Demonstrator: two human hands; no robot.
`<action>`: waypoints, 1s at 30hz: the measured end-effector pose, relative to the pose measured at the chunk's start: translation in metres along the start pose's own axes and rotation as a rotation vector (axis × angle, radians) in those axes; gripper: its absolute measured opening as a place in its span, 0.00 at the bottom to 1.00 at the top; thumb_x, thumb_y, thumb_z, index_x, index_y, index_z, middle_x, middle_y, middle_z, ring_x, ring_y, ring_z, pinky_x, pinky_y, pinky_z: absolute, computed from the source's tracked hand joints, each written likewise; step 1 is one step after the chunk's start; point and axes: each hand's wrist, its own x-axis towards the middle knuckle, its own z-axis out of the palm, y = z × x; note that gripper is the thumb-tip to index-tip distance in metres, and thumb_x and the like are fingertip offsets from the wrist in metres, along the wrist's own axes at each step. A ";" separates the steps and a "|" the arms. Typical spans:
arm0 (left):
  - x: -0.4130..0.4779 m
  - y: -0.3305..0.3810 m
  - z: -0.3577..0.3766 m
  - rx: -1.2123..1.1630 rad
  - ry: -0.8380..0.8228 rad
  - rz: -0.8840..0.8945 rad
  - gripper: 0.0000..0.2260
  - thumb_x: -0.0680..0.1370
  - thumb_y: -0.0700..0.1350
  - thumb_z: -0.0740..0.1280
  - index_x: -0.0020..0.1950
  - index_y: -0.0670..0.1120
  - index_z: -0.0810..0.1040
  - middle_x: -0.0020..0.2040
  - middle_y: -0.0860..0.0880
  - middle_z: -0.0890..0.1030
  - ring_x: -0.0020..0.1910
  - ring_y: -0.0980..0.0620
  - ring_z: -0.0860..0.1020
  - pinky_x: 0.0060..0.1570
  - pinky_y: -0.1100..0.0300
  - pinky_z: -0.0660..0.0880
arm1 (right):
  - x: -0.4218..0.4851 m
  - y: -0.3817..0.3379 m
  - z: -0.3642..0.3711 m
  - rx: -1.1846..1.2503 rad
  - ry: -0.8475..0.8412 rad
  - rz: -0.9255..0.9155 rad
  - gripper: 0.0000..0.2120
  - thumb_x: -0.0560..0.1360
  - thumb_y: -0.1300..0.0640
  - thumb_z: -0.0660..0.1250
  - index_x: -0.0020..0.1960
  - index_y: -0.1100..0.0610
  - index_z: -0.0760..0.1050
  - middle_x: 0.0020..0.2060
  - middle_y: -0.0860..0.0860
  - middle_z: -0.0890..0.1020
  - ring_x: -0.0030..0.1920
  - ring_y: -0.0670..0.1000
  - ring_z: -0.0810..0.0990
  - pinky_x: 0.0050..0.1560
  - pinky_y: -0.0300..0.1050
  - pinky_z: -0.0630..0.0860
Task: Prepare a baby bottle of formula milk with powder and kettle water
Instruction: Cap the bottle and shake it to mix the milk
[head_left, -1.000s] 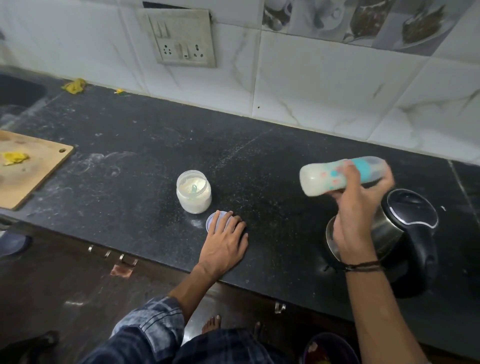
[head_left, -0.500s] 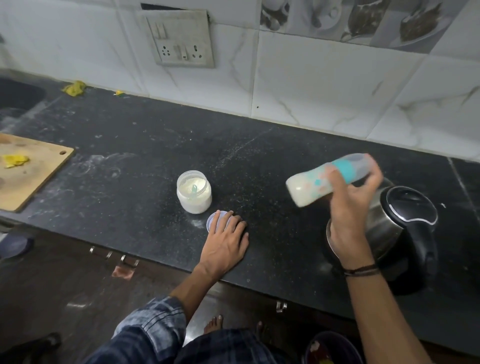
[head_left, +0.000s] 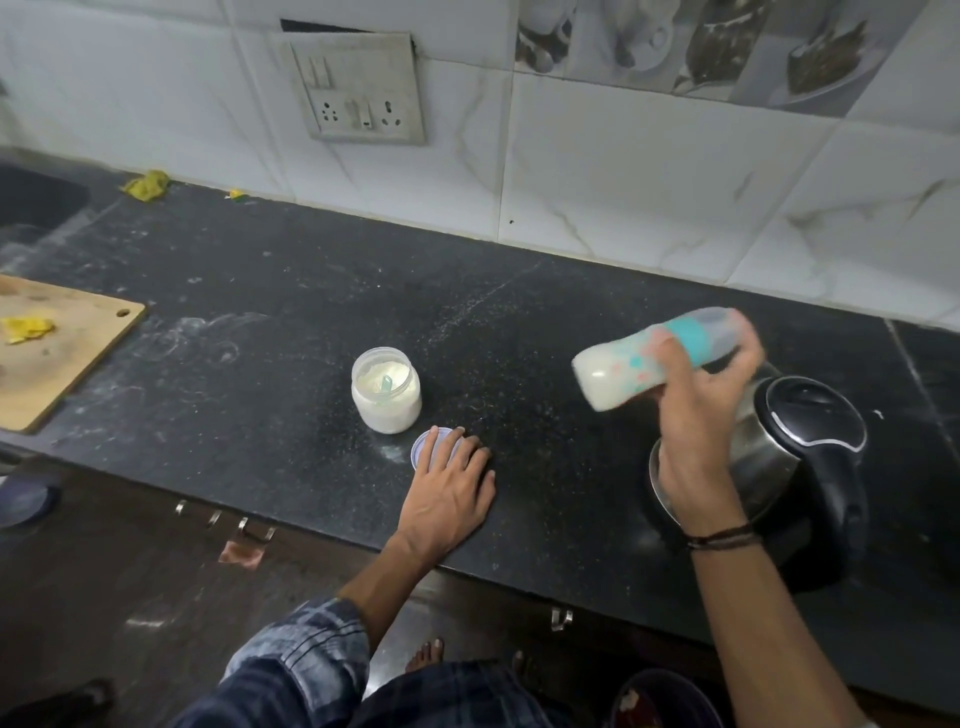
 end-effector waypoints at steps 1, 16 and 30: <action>0.000 0.001 0.000 0.001 -0.001 -0.006 0.15 0.84 0.53 0.61 0.62 0.47 0.81 0.63 0.48 0.80 0.70 0.43 0.74 0.79 0.41 0.60 | 0.001 0.000 0.002 0.033 0.079 0.004 0.33 0.72 0.52 0.78 0.71 0.47 0.65 0.60 0.52 0.81 0.54 0.50 0.87 0.44 0.46 0.83; 0.000 0.002 -0.005 -0.005 -0.006 -0.010 0.15 0.84 0.53 0.60 0.62 0.47 0.82 0.63 0.48 0.80 0.70 0.43 0.75 0.78 0.42 0.60 | -0.004 0.000 0.003 0.027 0.141 0.008 0.32 0.71 0.51 0.77 0.70 0.46 0.65 0.58 0.50 0.82 0.52 0.49 0.87 0.42 0.47 0.84; 0.001 0.002 -0.006 -0.015 -0.001 -0.007 0.15 0.84 0.53 0.61 0.62 0.47 0.82 0.63 0.48 0.80 0.70 0.43 0.74 0.78 0.43 0.60 | -0.002 -0.001 0.000 -0.029 0.018 0.006 0.31 0.73 0.56 0.78 0.69 0.47 0.67 0.59 0.54 0.81 0.51 0.48 0.87 0.45 0.45 0.83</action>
